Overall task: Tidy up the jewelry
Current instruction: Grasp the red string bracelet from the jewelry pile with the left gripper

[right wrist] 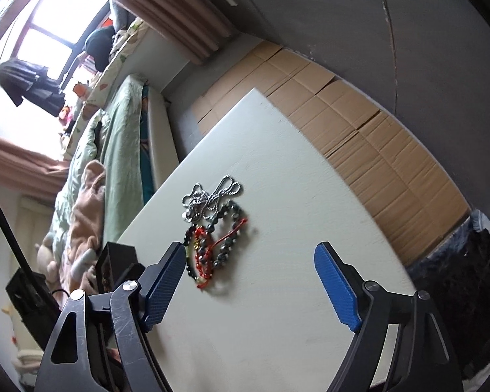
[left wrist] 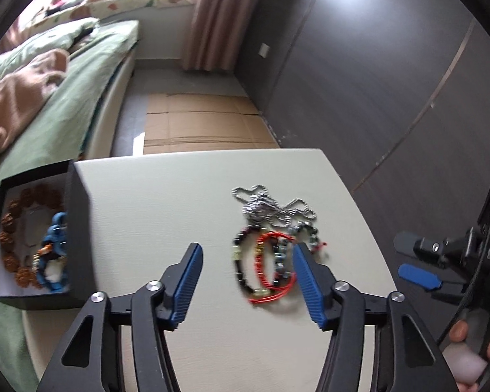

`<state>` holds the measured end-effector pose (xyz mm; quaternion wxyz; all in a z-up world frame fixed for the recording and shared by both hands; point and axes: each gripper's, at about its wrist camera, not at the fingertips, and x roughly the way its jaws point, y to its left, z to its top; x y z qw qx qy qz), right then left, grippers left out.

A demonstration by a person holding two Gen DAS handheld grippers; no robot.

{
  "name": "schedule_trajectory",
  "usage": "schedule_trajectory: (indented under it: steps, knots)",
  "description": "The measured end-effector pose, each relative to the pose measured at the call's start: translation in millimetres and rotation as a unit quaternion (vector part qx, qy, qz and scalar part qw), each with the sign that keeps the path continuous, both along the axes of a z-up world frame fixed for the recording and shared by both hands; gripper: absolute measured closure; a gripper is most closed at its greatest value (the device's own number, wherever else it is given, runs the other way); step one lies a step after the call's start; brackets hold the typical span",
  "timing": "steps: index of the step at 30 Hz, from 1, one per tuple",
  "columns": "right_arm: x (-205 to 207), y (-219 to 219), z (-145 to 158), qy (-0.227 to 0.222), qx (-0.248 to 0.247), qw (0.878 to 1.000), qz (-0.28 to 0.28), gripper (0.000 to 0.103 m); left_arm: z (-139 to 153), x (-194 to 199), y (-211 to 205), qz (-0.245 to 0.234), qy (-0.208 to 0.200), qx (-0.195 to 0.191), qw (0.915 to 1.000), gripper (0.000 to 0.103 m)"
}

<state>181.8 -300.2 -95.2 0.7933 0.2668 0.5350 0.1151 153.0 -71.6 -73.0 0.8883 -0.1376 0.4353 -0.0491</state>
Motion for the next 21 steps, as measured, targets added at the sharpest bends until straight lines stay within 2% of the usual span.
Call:
schedule_trajectory:
  steps: [4,7,18,21]
  knots:
    - [2,-9,-1,0.006,0.011,1.000,-0.008,0.021,-8,6,-25,-0.021,-0.002,0.033,0.9992,0.050]
    - [3,-18,-2,0.012,0.014,1.000,-0.016,0.021,-15,7,-40,-0.035,0.002,0.058,0.9977,0.056]
    - [0,-33,2,0.008,0.000,1.000,-0.026,0.021,-32,14,-64,-0.051,-0.005,0.127,0.9906,0.056]
    - [0,-30,5,0.003,0.002,1.000,-0.016,0.021,-37,16,-70,-0.057,-0.005,0.151,0.9869,0.069]
